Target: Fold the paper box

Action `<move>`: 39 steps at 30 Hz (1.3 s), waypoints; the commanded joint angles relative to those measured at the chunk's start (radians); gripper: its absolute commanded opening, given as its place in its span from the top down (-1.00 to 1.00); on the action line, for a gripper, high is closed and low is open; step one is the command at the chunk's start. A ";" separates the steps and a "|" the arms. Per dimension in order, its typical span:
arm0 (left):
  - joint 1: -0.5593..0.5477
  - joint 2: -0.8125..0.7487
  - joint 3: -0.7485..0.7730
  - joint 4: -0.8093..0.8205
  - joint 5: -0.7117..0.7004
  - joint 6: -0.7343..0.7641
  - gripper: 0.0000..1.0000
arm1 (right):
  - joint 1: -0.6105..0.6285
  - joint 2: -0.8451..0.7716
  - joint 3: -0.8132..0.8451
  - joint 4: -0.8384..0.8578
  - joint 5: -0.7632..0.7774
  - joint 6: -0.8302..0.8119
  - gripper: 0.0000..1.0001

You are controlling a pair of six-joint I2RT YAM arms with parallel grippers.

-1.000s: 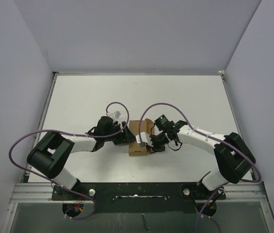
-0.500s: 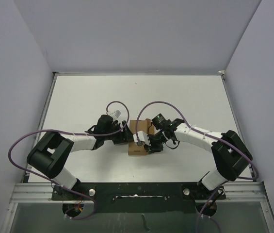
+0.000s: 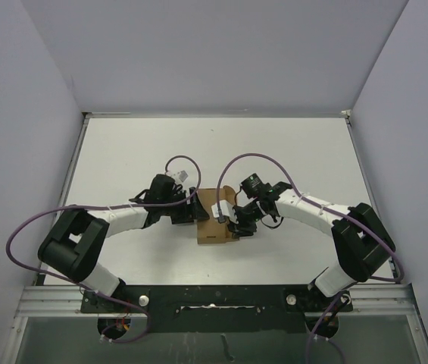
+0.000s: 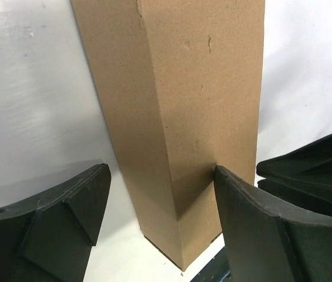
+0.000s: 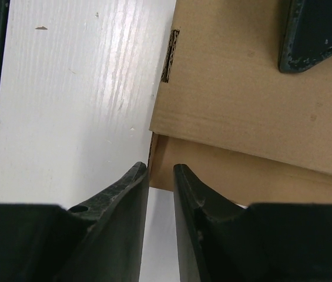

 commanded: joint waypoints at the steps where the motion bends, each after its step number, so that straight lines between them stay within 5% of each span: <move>1: 0.011 -0.082 0.047 -0.075 -0.011 0.048 -0.40 | -0.011 -0.034 0.048 -0.007 -0.054 -0.013 0.49; 13: 0.018 -0.190 0.040 -0.116 -0.020 0.054 -0.58 | -0.088 -0.028 0.068 0.004 -0.114 0.045 0.47; 19: 0.025 -0.308 -0.079 -0.062 -0.038 0.009 -0.55 | -0.189 -0.013 0.093 0.060 -0.162 0.176 0.48; 25: 0.025 -0.518 -0.269 0.016 0.004 -0.051 -0.05 | -0.256 0.027 0.153 0.153 -0.101 0.299 0.96; 31: 0.023 -0.652 -0.376 -0.025 0.074 -0.108 0.60 | -0.259 0.168 0.311 0.199 -0.035 0.340 1.00; 39: -0.022 -0.566 -0.444 0.117 0.135 -0.202 0.69 | -0.238 0.432 0.646 0.073 -0.010 0.320 1.00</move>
